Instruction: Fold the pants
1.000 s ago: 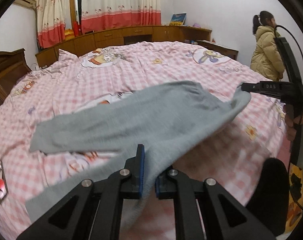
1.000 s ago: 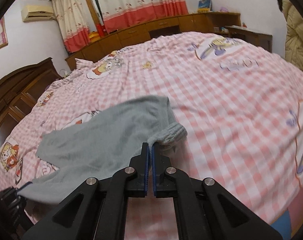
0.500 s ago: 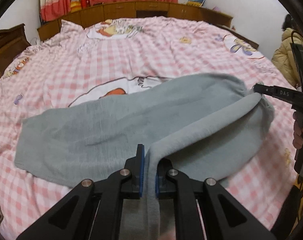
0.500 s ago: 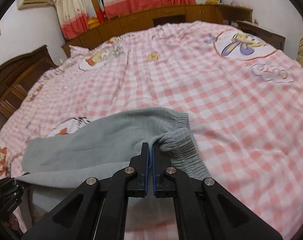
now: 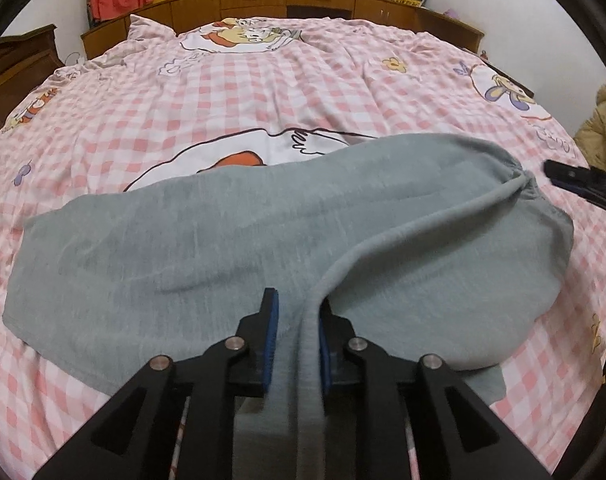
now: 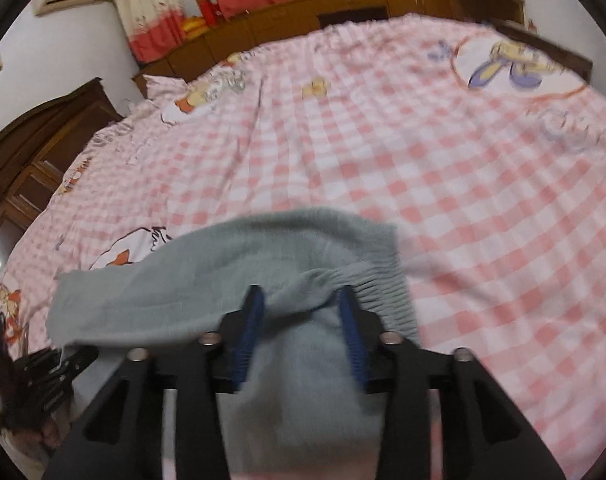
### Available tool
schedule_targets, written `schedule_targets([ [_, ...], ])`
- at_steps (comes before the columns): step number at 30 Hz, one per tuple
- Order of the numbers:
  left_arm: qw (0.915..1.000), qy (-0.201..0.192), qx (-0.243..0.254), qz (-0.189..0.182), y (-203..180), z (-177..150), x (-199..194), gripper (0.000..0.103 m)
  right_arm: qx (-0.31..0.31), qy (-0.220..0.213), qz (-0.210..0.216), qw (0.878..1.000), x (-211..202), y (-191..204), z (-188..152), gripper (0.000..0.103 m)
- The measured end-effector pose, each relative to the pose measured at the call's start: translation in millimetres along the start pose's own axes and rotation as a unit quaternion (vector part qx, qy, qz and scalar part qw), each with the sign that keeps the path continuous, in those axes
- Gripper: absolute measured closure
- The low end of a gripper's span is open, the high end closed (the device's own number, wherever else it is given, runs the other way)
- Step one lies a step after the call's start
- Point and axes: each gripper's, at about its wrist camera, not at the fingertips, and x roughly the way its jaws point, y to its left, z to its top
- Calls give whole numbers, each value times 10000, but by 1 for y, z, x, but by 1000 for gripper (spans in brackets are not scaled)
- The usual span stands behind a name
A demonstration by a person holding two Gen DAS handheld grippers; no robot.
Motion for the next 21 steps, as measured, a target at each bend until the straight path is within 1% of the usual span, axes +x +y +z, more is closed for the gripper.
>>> schedule_targets([
  [1,10000,-13,-36,-18,1,0,-1,83,-144,-69,-84,9998,-6,-2,0,51],
  [4,9999,-63,-93,-31,2,0,-4,80,-476,-86,-424,9979,-10,-9,0,51],
  [8,9998,-103,-174,-74,1,0,-6,80,-695,210,-503,9961,7,-15,-4,51],
  [10,9997,-143,-189,-89,1,0,-8,79,-716,279,-582,9953,15,-19,-7,51],
  [14,9994,-249,-236,-65,0,0,-12,76,-536,267,-470,9971,25,-25,-10,51],
  [16,9993,-256,-271,-71,1,0,-12,76,-465,225,-339,9981,28,-26,-11,55],
  [19,9993,-262,-259,-60,1,0,-12,76,-512,161,-268,9982,28,-19,-11,56],
  [21,9993,-269,-247,-34,1,1,-12,76,-679,82,-315,9972,28,-12,-11,56],
])
